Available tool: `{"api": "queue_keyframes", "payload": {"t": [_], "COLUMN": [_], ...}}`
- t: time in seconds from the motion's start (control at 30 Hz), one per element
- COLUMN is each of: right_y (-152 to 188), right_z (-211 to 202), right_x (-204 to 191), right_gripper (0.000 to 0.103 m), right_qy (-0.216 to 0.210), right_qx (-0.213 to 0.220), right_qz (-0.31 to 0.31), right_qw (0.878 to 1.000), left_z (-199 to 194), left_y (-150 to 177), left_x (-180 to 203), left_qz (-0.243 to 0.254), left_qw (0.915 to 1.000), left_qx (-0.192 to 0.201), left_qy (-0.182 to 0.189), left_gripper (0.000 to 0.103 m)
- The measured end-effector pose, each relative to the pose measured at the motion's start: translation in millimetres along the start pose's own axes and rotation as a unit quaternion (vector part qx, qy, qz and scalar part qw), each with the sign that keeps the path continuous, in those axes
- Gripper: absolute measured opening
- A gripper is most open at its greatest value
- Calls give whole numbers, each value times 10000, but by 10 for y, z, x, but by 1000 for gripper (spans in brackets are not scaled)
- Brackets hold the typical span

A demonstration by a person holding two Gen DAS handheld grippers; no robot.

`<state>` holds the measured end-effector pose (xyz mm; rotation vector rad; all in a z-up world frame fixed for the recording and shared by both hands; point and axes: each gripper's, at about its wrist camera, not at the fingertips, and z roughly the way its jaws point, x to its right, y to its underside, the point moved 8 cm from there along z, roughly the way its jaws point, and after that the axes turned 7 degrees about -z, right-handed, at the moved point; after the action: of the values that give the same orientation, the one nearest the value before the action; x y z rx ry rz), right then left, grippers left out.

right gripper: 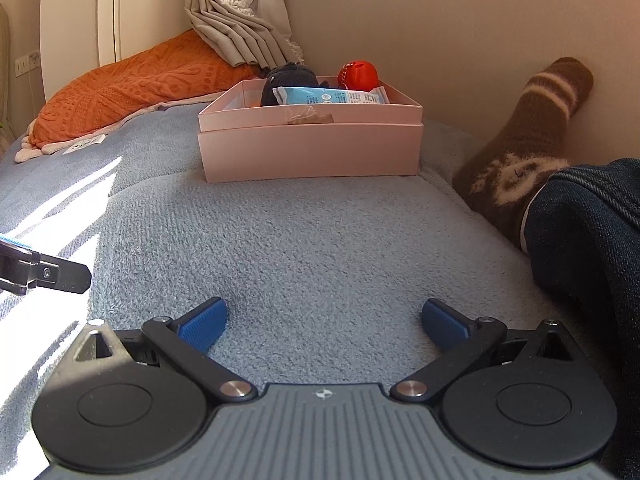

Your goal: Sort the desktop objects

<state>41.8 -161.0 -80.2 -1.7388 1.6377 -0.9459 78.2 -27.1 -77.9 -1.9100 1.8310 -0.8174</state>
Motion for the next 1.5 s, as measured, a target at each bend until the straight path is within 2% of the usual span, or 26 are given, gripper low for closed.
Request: {"api": "queue_keyframes", "payload": {"t": [0.27,0.57,0.73,1.03,1.23,1.5], "right_y": [-3,-1,1,3,3,3], "right_z": [5,5,5,5,4,3], "right_x": [8,11,8,6,4,5], "right_gripper": [103,103,103,103,103,103], "right_qy": [-1,0,0,-2,-1,0], "right_qx": [-2,-1,-1,-2,-1,-1], "right_qz": [9,8,9,9,10,8], "right_qw": [10000,10000,10000,10000,10000,10000], "left_z": [-141,-235,-199,-347,-430,-336], "left_y": [-119,-201,-196,-277,-321,-261], "left_x": [-5,108,73,-9,2,37], "left_qz": [-179,-15,-51,-145,-13,42], "left_qw": [9994,9973,9976,9944,9927,9956], "left_qx": [230,644,623,1013,1184,934], "left_qy": [202,359,300,279,-211,-113], "left_gripper": [103,103,103,103,103,103]}}
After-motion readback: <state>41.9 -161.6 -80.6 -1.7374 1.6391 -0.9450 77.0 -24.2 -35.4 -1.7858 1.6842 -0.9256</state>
